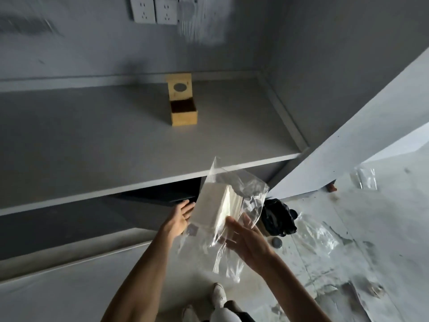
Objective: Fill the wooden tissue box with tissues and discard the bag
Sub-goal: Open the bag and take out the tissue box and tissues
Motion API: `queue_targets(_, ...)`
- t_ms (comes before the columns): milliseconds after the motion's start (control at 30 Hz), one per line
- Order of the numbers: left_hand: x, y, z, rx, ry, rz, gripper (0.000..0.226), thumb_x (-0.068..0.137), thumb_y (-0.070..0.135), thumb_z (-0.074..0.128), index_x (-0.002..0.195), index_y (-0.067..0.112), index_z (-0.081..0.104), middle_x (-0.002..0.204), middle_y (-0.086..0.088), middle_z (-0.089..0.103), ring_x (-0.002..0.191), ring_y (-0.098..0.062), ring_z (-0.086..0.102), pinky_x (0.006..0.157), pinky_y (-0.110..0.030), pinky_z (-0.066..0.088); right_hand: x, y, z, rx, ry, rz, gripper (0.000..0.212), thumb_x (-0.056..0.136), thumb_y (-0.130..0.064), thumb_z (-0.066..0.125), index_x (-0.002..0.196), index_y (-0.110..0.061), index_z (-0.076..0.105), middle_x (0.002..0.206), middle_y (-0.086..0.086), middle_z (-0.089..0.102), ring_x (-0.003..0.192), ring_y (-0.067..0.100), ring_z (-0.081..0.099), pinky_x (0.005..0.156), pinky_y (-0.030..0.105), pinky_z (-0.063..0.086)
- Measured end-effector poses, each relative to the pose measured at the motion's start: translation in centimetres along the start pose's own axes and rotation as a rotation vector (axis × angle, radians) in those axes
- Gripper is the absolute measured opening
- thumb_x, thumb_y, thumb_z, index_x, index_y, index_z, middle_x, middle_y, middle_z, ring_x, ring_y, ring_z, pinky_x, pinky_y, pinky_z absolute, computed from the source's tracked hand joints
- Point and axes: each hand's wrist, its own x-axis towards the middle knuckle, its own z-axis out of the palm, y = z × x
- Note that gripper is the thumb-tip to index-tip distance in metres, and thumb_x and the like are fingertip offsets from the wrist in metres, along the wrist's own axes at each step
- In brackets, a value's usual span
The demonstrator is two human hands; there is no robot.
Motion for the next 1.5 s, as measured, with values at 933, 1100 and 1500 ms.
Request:
queue_targets(933, -13.8, 29.4, 14.7, 0.063, -0.019, 0.809, 0.064, 0.076, 0.047, 0.073, 0.129, 0.018, 0.051, 0.121, -0.009, 0.068, 0.106, -0.030, 0.068, 0.082, -0.049, 0.057, 15.1, -33.9, 16.0, -0.893, -0.545, -0.229, 0.038, 0.088, -0.031, 0.064, 0.123, -0.016, 0.059, 0.115, 0.000, 0.071, 0.112, 0.015, 0.064, 0.098, 0.032, 0.049)
queue_targets(1100, -12.2, 33.6, 12.9, 0.071, -0.109, 0.773, 0.069, 0.072, 0.056, 0.075, 0.130, 0.024, 0.056, 0.132, 0.005, 0.062, 0.125, -0.019, 0.056, 0.100, -0.056, 0.046, 16.5, -35.2, 19.2, -0.847, -0.592, -0.298, 0.029, 0.093, -0.022, 0.051, 0.121, -0.018, 0.060, 0.105, -0.006, 0.074, 0.097, 0.007, 0.069, 0.082, 0.017, 0.053)
queue_targets(1500, -8.7, 41.1, 7.6, -0.130, -0.352, 0.733, 0.077, 0.078, 0.045, 0.073, 0.137, 0.003, 0.047, 0.135, -0.019, 0.057, 0.124, -0.034, 0.056, 0.100, -0.051, 0.047, 24.2, -35.0, 25.6, -0.656, -0.260, -0.533, 0.016, 0.090, -0.008, 0.062, 0.102, -0.004, 0.071, 0.081, 0.011, 0.072, 0.070, 0.017, 0.069, 0.061, 0.025, 0.057)
